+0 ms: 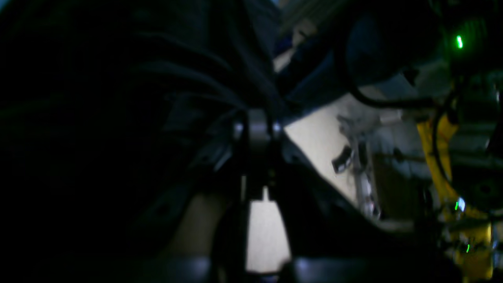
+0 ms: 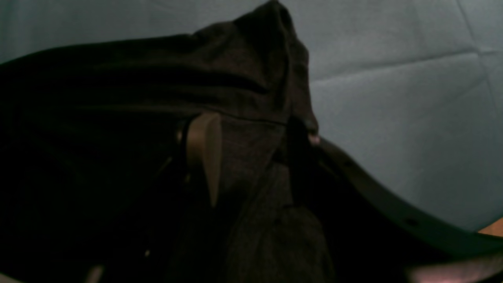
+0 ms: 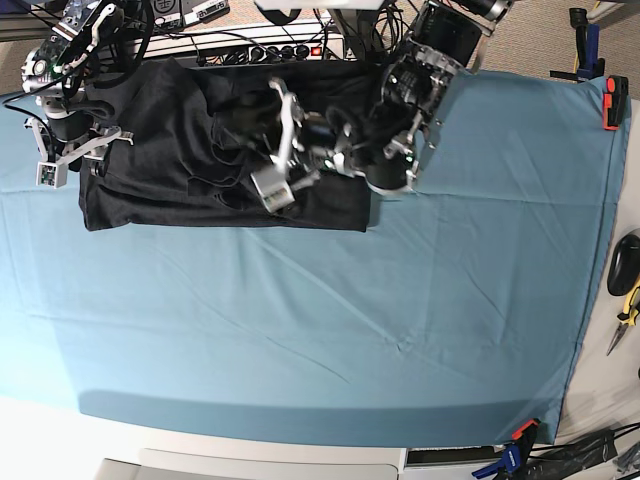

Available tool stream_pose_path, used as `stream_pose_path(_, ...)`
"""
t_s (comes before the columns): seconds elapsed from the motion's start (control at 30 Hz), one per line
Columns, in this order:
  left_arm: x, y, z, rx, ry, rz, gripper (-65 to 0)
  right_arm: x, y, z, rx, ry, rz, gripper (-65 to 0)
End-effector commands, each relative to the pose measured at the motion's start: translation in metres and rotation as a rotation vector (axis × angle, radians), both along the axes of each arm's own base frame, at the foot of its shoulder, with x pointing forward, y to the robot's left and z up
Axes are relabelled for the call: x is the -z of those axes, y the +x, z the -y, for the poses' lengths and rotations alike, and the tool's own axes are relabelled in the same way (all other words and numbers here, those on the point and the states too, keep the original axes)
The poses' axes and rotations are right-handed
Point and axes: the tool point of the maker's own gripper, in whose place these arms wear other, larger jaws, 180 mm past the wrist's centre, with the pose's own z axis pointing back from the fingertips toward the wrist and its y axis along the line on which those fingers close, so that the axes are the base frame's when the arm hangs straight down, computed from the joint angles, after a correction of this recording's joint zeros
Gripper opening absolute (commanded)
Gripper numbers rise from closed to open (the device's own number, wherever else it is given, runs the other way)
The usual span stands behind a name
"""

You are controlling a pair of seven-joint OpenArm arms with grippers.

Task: Fold the T-shirt properly
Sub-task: 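Press and smooth the stacked layers with the left gripper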

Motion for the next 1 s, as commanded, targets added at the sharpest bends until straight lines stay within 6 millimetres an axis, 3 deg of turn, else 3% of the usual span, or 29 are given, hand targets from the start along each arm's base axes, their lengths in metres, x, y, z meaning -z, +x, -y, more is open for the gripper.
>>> stream_pose_path(0.0, -0.021, -0.001, 0.012, 0.015, -0.073, 0.020, -65.0, -0.013, 0.008, 0.003, -0.008, -0.020, 0.051, -37.5)
stream_pose_path(0.17, -0.028, -0.028, 0.041, 0.089, -0.098, 0.036, -65.0, -0.013, 0.008, 0.002, -0.008, -0.020, 0.051, -37.5)
stream_pose_path(0.3, -0.021, -0.037, 0.056, 0.127, -0.039, 0.126, -65.0, -0.013, 0.007, 0.003, -0.009, -0.020, 0.050, -37.5)
stream_pose_path(0.33, -0.018, -0.038, 0.056, 0.137, -0.023, 0.154, -61.6, -0.013, 0.007, 0.002, -0.008, -0.020, 0.050, -37.5)
stream_pose_path(0.43, -0.011, -0.038, 0.055, 0.146, 0.017, 0.191, -42.5, -0.013, 0.007, 0.002, -0.008, -0.020, 0.050, -37.5)
stream_pose_path(0.5, -0.006, -0.034, 0.054, 0.128, 0.045, 0.192, -37.8, -0.013, 0.008, 0.003, -0.009, -0.020, 0.050, -37.5)
stream_pose_path(0.8, 0.002, -0.020, 0.042, 0.138, 0.122, 0.236, -39.2, -0.013, 0.008, 0.003, -0.009, -0.020, 0.051, -37.5)
stream_pose_path(0.97, -0.014, -0.007, 0.044, 0.134, 0.078, 0.249, -40.8, -0.013, 0.008, 0.002, -0.009, -0.020, 0.051, -37.5)
